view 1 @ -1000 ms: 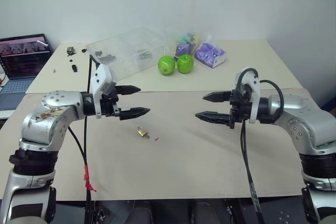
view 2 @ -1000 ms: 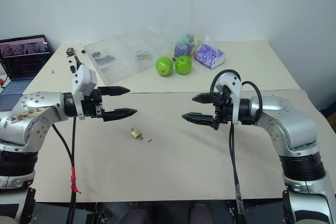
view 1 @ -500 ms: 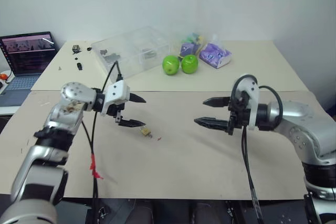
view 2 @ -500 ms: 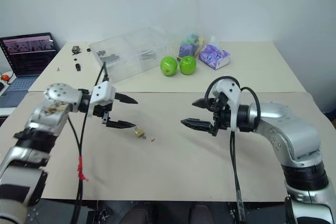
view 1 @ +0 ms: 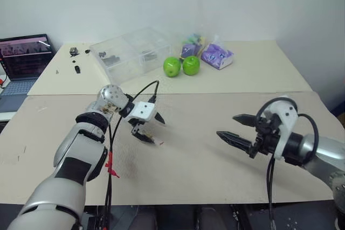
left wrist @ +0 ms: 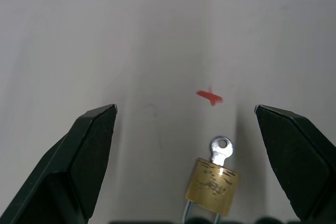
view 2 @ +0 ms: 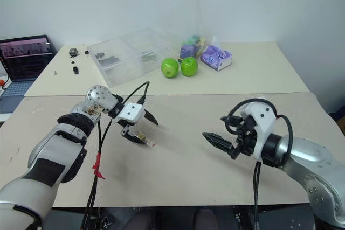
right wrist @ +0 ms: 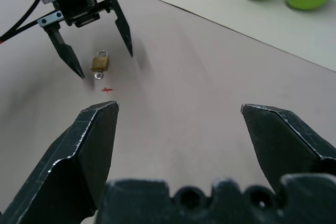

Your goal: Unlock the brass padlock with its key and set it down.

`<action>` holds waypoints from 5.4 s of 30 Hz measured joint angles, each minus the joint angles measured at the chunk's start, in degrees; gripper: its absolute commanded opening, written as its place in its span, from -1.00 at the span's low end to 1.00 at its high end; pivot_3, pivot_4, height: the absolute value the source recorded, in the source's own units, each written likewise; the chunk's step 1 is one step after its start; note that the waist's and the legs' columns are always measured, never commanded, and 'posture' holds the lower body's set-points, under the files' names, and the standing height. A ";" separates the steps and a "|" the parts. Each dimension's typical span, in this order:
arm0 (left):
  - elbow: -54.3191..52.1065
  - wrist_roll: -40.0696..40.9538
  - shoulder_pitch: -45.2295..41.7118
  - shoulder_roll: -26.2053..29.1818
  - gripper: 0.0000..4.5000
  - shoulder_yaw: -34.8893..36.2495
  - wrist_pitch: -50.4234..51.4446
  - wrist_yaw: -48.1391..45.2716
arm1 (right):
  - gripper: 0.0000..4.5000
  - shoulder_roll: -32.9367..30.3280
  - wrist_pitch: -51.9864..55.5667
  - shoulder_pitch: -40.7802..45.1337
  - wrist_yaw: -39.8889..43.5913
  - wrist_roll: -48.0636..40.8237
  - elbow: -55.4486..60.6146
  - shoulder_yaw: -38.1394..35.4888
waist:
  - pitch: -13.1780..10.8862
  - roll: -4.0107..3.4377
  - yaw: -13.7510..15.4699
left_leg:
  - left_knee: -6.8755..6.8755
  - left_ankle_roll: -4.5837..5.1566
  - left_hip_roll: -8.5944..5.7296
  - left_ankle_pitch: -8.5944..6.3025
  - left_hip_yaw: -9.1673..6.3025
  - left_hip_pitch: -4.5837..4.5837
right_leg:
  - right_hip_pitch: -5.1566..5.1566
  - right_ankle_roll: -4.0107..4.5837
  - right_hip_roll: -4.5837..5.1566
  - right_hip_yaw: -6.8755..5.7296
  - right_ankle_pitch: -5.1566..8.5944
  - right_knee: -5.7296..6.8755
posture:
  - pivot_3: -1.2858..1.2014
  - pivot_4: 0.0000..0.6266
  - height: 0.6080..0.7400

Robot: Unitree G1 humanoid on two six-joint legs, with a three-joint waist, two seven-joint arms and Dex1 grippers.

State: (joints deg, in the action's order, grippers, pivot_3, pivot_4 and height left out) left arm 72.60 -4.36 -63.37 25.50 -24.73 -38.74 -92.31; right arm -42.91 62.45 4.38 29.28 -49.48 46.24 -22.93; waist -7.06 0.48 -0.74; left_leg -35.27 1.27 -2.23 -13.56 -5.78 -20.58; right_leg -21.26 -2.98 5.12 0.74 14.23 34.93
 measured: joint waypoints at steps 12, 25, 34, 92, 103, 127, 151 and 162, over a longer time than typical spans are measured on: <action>3.49 -6.96 -1.03 -0.50 1.00 1.28 1.09 0.95 | 0.97 -1.96 0.42 -3.42 -6.89 -7.07 2.72 -2.68 | -0.01 0.01 -0.02 | 0.01 0.08 -0.01 -0.05 0.01 0.06 | 0.09 -0.06 -0.01 0.00 0.04 -0.03 | 0.03 -0.52 1.00; 3.76 -11.54 -1.04 1.09 1.00 2.29 1.21 0.85 | 0.97 -4.03 -0.56 -2.98 -7.40 -7.39 0.49 -2.01 | -0.01 0.01 -0.10 | 0.00 0.10 0.00 -0.06 0.01 0.09 | 0.09 -0.07 -0.02 0.01 0.04 0.00 | 0.03 -0.52 1.00; 3.80 -12.58 -1.01 1.19 0.03 3.31 1.64 1.06 | 1.00 -5.07 -1.52 -2.57 -7.10 -6.09 -0.30 -0.32 | 0.00 0.01 -0.06 | 0.00 0.10 0.02 -0.06 0.01 0.12 | 0.12 -0.07 -0.04 0.01 0.04 0.02 | 0.03 -0.52 1.00; -60.04 8.97 17.67 -0.49 -0.66 4.07 57.19 10.16 | 1.00 -13.56 -53.83 -2.02 -0.41 57.38 -6.56 34.57 | 0.14 -0.27 0.08 | -0.57 0.55 0.19 -0.34 0.07 0.20 | 0.21 -0.08 -0.29 0.23 0.08 -0.01 | 0.03 -0.52 1.00; -59.12 6.62 13.59 -0.40 -0.66 0.84 60.76 11.94 | 1.00 -6.12 -60.85 0.57 0.73 66.95 -12.41 36.38 | 0.14 -0.27 -0.16 | -0.58 0.55 0.18 -0.33 0.09 0.23 | 0.21 -0.05 -0.32 0.28 0.08 0.01 | 0.03 -0.52 1.00; -58.49 6.98 7.81 -2.05 -0.66 0.56 64.05 11.80 | -0.08 0.81 -67.04 3.22 1.68 72.96 -17.59 35.81 | 0.14 -0.27 -0.06 | -0.58 0.55 0.19 -0.33 0.07 0.21 | 0.21 -0.04 -0.34 0.27 0.08 0.03 | 0.03 -0.52 1.00; -57.12 7.96 6.06 -1.11 -0.66 0.83 63.97 12.51 | -0.98 1.75 -68.23 1.75 1.65 73.70 -18.78 33.13 | 0.14 -0.28 -0.08 | -0.58 0.55 0.19 -0.33 0.07 0.23 | 0.22 -0.04 -0.34 0.28 0.08 0.06 | 0.03 -0.52 1.00; -56.31 9.24 5.17 -1.97 -0.66 0.87 66.14 12.23 | -0.74 1.83 -68.38 1.79 1.66 73.90 -18.95 32.72 | 0.14 -0.27 -0.11 | -0.57 0.55 0.19 -0.33 0.08 0.23 | 0.21 -0.04 -0.34 0.28 0.08 0.05 | 0.03 -0.52 1.00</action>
State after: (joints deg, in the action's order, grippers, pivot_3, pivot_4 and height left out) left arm 16.29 4.87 -58.20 23.53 -23.86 27.40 -80.09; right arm -41.08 -5.93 6.18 30.94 24.42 27.29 9.79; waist -6.92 0.20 -0.85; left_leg -35.84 1.82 -2.04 -13.89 -5.71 -20.35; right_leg -21.05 -3.02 4.77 1.02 14.31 34.98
